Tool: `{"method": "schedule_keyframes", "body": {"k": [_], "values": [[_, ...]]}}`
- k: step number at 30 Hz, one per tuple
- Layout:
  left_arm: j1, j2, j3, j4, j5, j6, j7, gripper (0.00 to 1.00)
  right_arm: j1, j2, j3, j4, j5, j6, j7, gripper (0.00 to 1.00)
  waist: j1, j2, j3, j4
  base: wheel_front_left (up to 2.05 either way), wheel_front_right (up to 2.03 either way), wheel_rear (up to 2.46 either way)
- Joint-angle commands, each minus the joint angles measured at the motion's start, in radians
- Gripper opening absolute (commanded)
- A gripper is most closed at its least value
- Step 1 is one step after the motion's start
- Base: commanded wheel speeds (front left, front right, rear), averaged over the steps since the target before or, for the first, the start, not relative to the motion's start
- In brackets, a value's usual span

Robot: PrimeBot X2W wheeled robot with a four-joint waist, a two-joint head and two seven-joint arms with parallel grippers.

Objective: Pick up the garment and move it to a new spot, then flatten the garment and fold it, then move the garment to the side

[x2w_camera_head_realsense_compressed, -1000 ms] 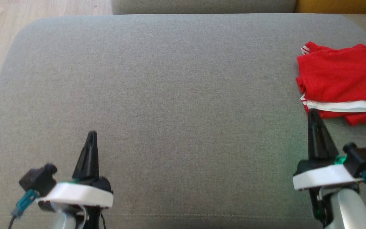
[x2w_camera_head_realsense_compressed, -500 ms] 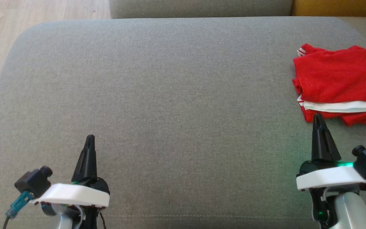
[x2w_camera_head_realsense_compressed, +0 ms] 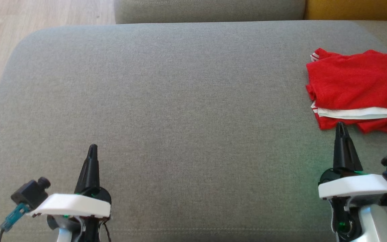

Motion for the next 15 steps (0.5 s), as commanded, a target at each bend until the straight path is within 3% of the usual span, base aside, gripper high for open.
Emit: {"method": "schedule_keyframes", "body": {"k": [1, 15], "values": [[-0.047, 0.015, 0.025, -0.025, -0.031, -0.002, 0.007, 0.0, -0.037, -0.018, 0.0, -0.028, 0.044, 0.0, 0.008, 0.0, 0.0, -0.0001, -0.002, -0.001, 0.0, 0.0, 0.0], [-0.054, 0.019, 0.043, -0.017, -0.15, -0.003, 0.041, 0.0, -0.038, -0.023, -0.006, -0.019, 0.206, 0.0, 0.041, 0.0, 0.0, -0.0001, -0.015, -0.009, 0.0, 0.0, 0.0]]}}
